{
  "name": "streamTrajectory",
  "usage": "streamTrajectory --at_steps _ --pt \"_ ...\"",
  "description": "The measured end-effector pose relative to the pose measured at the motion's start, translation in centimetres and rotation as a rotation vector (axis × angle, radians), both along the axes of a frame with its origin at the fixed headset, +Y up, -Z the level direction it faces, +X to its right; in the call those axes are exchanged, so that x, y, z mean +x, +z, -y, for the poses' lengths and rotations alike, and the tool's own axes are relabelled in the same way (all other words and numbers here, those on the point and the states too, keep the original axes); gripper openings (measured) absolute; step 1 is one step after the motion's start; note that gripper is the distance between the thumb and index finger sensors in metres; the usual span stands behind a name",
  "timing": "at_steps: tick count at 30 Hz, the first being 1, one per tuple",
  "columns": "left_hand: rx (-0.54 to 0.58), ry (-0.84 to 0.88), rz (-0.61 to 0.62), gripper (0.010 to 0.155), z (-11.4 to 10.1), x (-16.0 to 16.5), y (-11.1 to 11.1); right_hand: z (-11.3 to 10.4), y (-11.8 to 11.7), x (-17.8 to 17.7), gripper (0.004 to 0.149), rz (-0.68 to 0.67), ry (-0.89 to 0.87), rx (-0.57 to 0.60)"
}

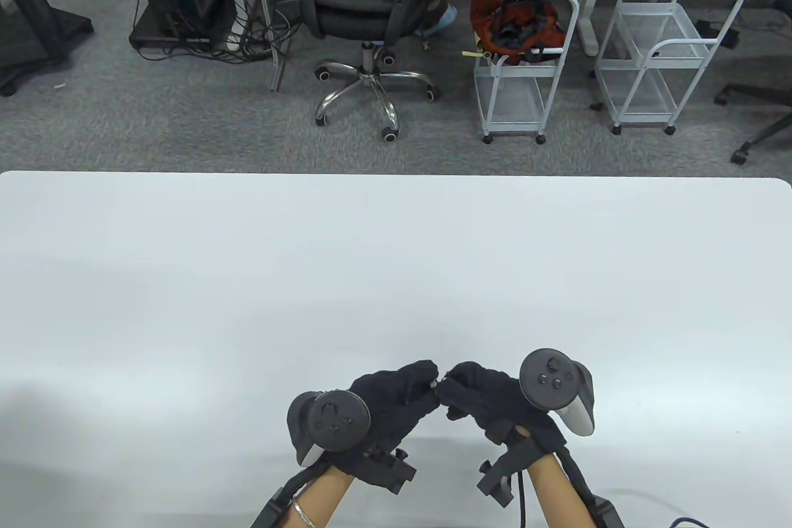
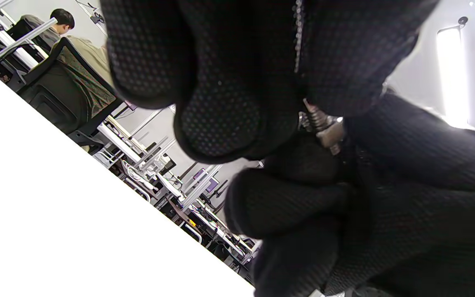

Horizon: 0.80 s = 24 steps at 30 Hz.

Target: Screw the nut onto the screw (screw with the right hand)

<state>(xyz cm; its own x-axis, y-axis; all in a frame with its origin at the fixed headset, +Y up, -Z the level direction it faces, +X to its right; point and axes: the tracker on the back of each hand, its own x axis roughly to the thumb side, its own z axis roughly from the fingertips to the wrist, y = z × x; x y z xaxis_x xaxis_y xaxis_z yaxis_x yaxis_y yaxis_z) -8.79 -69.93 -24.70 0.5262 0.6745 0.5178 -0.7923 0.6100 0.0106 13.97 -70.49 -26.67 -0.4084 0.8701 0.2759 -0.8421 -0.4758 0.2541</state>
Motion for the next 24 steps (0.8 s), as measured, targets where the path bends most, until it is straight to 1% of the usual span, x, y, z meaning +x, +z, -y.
streamTrajectory --at_steps 2,4,7,8,9,10,11,12,15,16,18,19,20,21,22,24 --pt "-0.015 0.023 0.008 0.046 0.01 0.04 0.00 0.10 0.08 -0.03 0.046 0.028 -0.028 -0.007" --pt "-0.006 0.011 0.000 0.046 -0.02 -0.01 0.02 0.03 0.09 0.00 0.046 -0.010 -0.016 -0.027" --pt "0.025 -0.022 -0.028 0.046 -0.15 -0.06 0.07 -0.08 -0.01 -0.07 0.050 -0.119 0.013 -0.087" --pt "0.025 -0.023 -0.025 0.046 -0.17 -0.05 0.10 -0.03 -0.01 -0.01 0.049 -0.120 0.035 -0.074" --pt "0.024 -0.019 -0.022 0.046 -0.15 -0.03 0.09 0.02 -0.07 0.02 0.047 -0.068 0.027 -0.016" --pt "0.017 -0.014 -0.014 0.046 -0.09 0.00 0.06 0.10 -0.08 0.02 0.046 -0.016 0.010 0.008" --pt "0.010 -0.003 0.003 0.046 -0.06 0.06 0.04 0.23 0.03 -0.04 0.046 0.034 -0.017 0.008" --pt "0.004 0.001 0.005 0.046 -0.03 0.07 0.03 0.28 0.04 -0.05 0.045 0.040 -0.024 0.003" --pt "0.007 -0.010 -0.017 0.046 -0.05 -0.01 0.05 0.28 0.00 0.00 0.048 -0.025 -0.023 -0.046" --pt "0.013 -0.019 -0.033 0.046 -0.06 -0.07 0.06 0.24 -0.05 -0.07 0.051 -0.075 -0.014 -0.076" --pt "0.016 -0.023 -0.029 0.046 -0.09 -0.07 0.07 0.23 -0.07 -0.16 0.050 -0.131 0.029 -0.105" --pt "0.015 -0.021 -0.027 0.046 -0.08 -0.05 0.08 0.24 -0.10 -0.10 0.048 -0.106 0.039 -0.068" --pt "0.015 -0.015 -0.016 0.046 -0.07 0.02 0.07 0.26 -0.15 -0.06 0.047 -0.044 0.025 -0.012" --pt "0.013 -0.013 -0.003 0.046 0.01 0.04 0.04 0.31 -0.05 -0.02 0.047 0.015 -0.004 -0.006" --pt "0.009 -0.005 0.008 0.046 0.01 0.09 0.02 0.35 -0.01 -0.05 0.046 0.029 -0.021 -0.011" --pt "0.003 -0.001 0.004 0.046 -0.01 0.09 0.05 0.42 -0.02 -0.02 0.046 0.003 -0.026 -0.037"
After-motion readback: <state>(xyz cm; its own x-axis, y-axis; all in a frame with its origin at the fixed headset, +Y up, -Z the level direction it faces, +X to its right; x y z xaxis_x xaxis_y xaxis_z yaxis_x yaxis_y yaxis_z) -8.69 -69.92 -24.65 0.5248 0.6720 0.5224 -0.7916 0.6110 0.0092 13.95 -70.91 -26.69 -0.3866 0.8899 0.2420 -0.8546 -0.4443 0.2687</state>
